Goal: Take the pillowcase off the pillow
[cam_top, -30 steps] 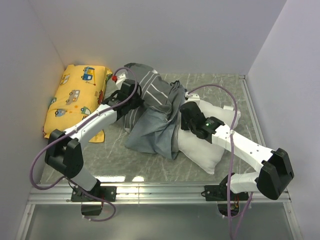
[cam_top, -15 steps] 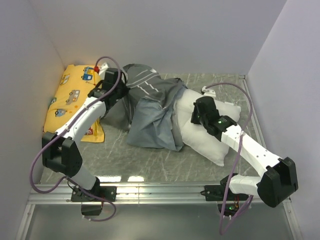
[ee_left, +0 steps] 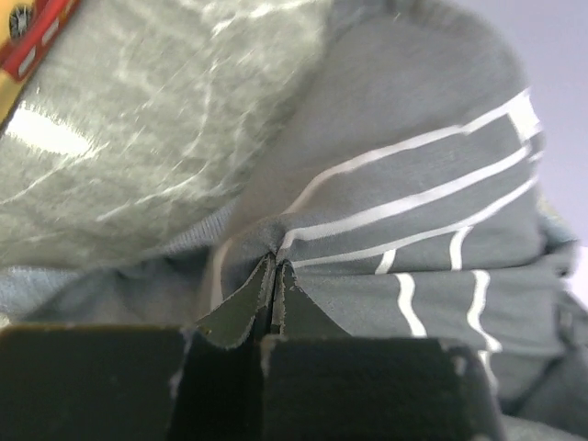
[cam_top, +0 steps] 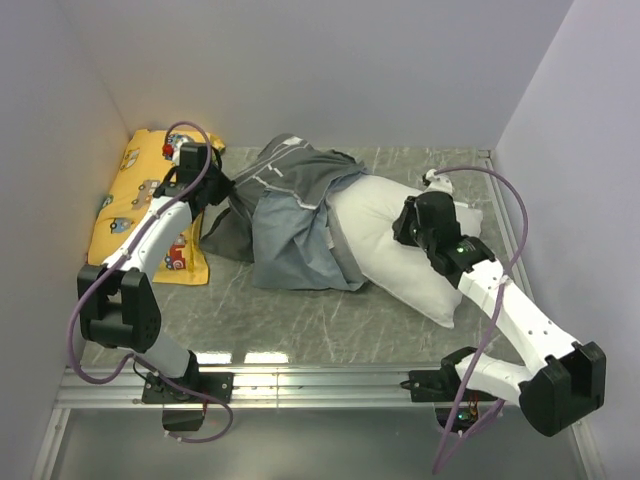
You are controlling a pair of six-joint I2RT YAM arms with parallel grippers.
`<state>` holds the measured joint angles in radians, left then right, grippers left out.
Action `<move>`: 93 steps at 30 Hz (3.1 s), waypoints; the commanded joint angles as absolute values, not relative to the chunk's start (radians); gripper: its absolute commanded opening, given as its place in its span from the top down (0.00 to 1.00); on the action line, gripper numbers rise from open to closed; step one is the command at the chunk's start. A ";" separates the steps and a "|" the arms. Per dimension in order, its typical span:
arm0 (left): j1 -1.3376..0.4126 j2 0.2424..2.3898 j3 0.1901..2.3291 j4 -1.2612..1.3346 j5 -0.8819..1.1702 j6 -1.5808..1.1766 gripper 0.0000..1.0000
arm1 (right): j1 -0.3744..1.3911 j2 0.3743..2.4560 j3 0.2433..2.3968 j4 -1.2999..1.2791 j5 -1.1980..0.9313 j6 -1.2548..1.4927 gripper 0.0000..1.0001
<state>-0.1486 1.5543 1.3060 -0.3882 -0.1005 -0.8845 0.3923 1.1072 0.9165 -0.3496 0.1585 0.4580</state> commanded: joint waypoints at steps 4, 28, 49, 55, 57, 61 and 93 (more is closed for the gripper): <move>-0.209 1.549 1.241 -0.252 -0.169 -0.874 1.00 | 0.667 1.087 1.017 -0.452 0.391 0.315 0.22; 0.145 1.594 1.480 -0.315 -0.025 -0.828 0.99 | 0.506 1.232 1.002 -0.589 0.565 0.409 1.00; -0.126 1.550 1.474 -0.348 -0.047 -0.614 0.21 | 0.480 1.147 0.979 -0.523 0.391 0.434 1.00; -0.354 1.364 1.300 -0.351 -0.152 -0.609 0.21 | 0.483 1.183 1.000 -0.517 0.360 0.433 1.00; -0.460 1.303 1.222 -0.354 -0.205 -0.638 0.23 | 0.494 1.196 1.012 -0.520 0.367 0.431 1.00; -0.642 1.206 1.071 -0.304 -0.276 -0.699 0.24 | 0.503 1.209 1.019 -0.518 0.368 0.431 1.00; -0.783 1.462 0.873 -0.201 -0.726 -0.977 1.00 | 0.488 1.204 1.023 -0.532 0.443 0.410 1.00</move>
<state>-0.8833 1.5650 0.9199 -0.0753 -0.6239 -0.9054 0.5430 1.2217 0.9894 -0.5030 0.3656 0.4080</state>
